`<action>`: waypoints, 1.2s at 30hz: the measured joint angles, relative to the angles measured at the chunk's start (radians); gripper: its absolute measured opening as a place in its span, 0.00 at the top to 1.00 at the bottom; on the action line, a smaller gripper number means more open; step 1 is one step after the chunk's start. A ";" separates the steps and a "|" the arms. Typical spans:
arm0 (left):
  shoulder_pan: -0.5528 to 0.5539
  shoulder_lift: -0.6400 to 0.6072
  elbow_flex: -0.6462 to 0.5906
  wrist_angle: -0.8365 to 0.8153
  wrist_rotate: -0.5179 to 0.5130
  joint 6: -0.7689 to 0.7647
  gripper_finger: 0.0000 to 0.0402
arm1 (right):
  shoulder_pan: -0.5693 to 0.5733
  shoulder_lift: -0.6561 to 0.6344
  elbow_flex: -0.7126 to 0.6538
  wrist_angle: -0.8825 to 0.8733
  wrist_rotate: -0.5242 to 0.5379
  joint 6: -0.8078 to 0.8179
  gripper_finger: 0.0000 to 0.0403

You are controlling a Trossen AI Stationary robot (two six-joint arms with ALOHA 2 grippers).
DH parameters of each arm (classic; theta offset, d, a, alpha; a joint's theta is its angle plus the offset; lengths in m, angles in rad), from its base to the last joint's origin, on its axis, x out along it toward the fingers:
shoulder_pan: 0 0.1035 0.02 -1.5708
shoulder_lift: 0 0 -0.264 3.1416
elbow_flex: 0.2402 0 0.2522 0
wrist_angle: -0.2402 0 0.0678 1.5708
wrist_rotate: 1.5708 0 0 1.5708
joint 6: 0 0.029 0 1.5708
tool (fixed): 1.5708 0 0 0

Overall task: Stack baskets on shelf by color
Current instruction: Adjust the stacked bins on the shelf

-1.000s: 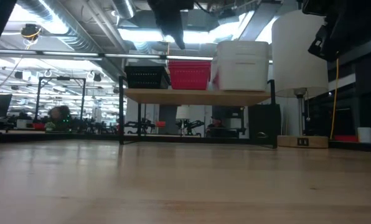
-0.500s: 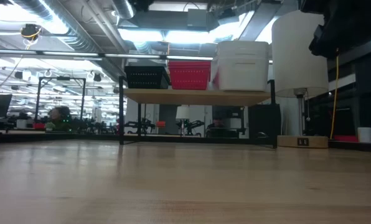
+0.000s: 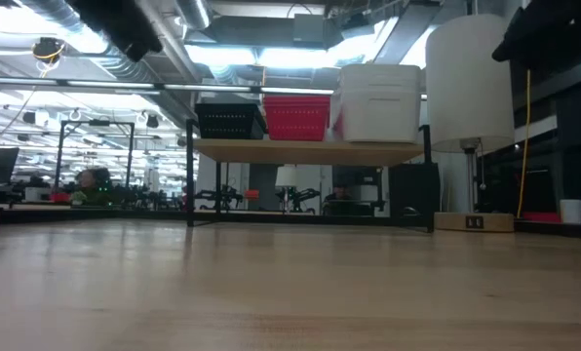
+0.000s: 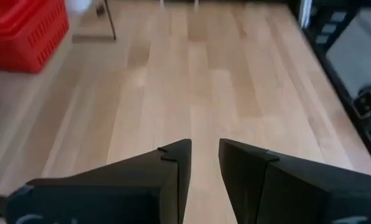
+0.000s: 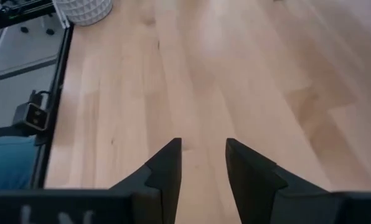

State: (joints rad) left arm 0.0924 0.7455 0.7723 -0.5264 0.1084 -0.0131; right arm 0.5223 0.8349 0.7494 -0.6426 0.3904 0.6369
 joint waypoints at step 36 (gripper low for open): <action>-0.096 -0.615 -0.764 0.548 -0.162 -0.166 0.82 | 0.049 0.095 0.000 0.142 0.133 -0.027 0.70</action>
State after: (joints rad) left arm -0.0040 0.1302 0.0082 0.0212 -0.0532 -0.1795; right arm 0.5711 0.9302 0.7494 -0.5004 0.5231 0.6095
